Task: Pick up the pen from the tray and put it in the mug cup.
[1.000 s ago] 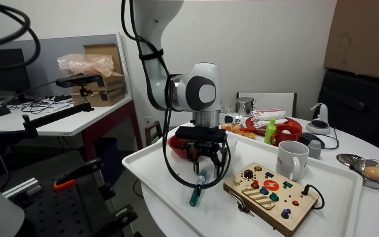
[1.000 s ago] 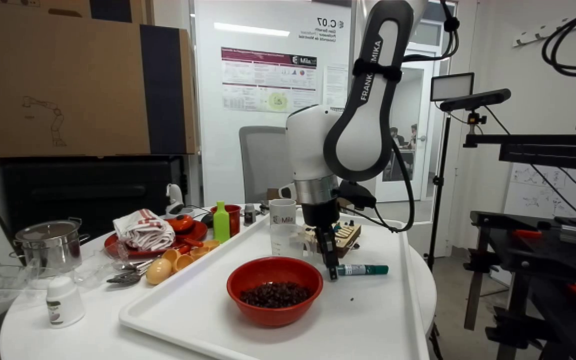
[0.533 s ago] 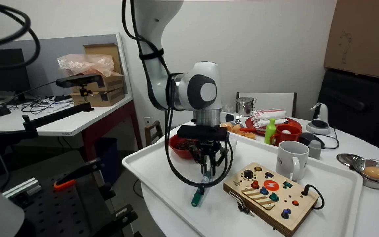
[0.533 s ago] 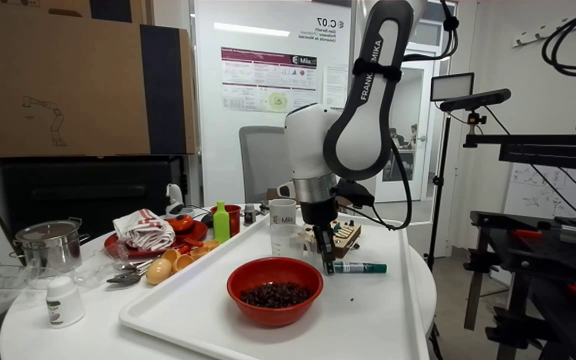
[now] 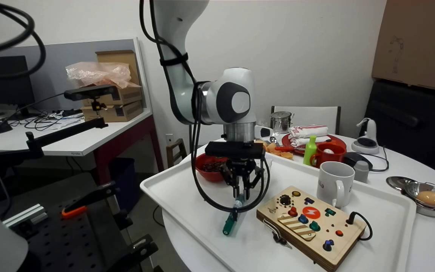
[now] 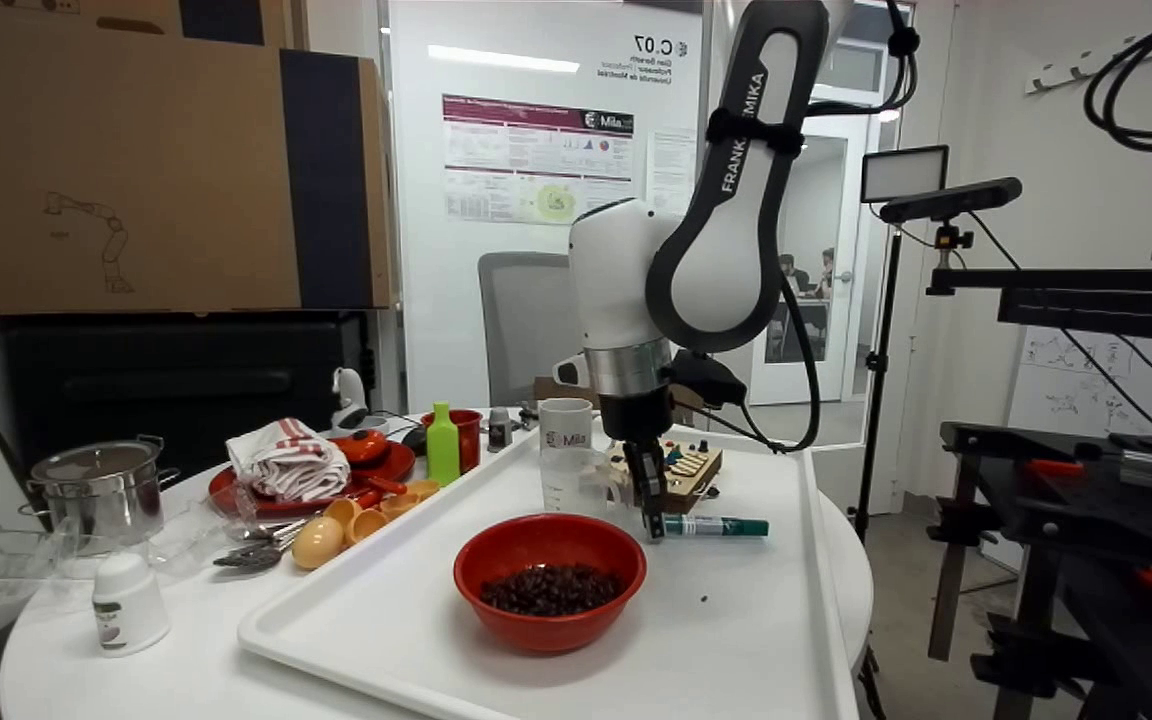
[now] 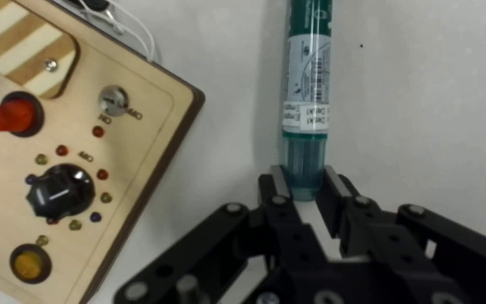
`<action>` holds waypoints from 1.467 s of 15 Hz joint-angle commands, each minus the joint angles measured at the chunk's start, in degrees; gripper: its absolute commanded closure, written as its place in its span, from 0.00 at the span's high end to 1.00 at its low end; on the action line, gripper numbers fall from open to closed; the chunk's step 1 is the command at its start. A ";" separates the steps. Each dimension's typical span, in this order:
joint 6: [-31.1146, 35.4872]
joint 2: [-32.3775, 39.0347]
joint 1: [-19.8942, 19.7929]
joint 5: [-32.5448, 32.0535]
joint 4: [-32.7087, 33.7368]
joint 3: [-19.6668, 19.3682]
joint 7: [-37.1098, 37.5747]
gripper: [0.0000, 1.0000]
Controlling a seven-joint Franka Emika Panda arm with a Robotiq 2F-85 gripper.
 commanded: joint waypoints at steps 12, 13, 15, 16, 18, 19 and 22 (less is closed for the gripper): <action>1.01 -15.39 -2.59 1.99 -2.44 -0.40 6.02 0.06; 1.45 -15.27 -2.41 2.30 -1.66 -0.79 7.73 0.06; 2.73 -14.34 -2.17 3.08 0.10 -1.58 11.20 0.06; 3.39 -13.58 -2.18 3.43 1.12 -2.06 12.63 0.06; 4.42 -12.04 -0.83 2.79 3.39 -4.77 16.98 0.06; 4.95 -11.23 0.14 2.39 4.64 -6.76 19.88 0.06; 6.08 -9.47 2.04 2.73 7.52 -11.39 26.46 0.06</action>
